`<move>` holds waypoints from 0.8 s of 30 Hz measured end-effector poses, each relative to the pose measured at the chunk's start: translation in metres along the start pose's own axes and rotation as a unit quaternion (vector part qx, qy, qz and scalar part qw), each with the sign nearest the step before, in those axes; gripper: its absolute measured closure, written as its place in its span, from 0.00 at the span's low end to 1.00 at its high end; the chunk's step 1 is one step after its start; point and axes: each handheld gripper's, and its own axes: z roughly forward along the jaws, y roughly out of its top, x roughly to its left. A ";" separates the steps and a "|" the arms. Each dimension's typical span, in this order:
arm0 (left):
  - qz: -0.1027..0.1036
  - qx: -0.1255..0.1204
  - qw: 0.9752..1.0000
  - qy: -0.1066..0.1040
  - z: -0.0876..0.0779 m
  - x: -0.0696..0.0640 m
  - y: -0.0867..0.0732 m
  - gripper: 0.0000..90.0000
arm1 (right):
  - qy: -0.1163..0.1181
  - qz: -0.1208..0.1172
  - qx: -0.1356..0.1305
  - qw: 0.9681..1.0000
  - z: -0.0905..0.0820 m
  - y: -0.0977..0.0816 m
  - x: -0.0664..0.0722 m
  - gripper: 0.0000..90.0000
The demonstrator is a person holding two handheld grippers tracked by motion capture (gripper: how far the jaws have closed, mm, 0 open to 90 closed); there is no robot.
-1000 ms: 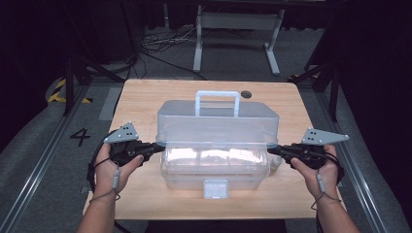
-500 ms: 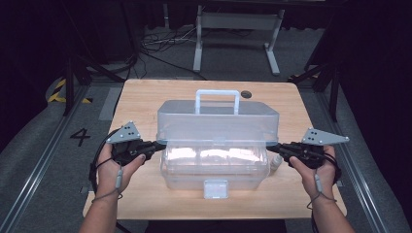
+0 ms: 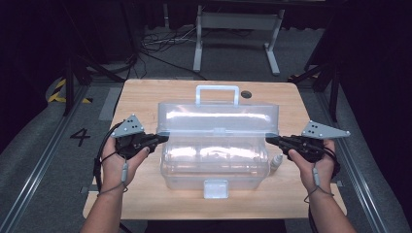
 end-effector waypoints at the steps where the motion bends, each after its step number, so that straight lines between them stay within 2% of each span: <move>1: -0.002 -0.004 1.000 0.001 0.000 0.001 0.001 0.99 | -0.004 0.000 -0.002 1.000 0.001 0.003 -0.001 1.00; 12: -0.011 -0.020 0.999 0.022 0.002 0.006 0.013 0.99 | -0.020 0.001 -0.011 1.000 0.006 0.015 -0.004 1.00; 24: -0.016 -0.036 0.998 0.038 0.004 0.010 0.019 0.99 | -0.034 0.002 -0.017 0.999 0.010 0.025 -0.007 1.00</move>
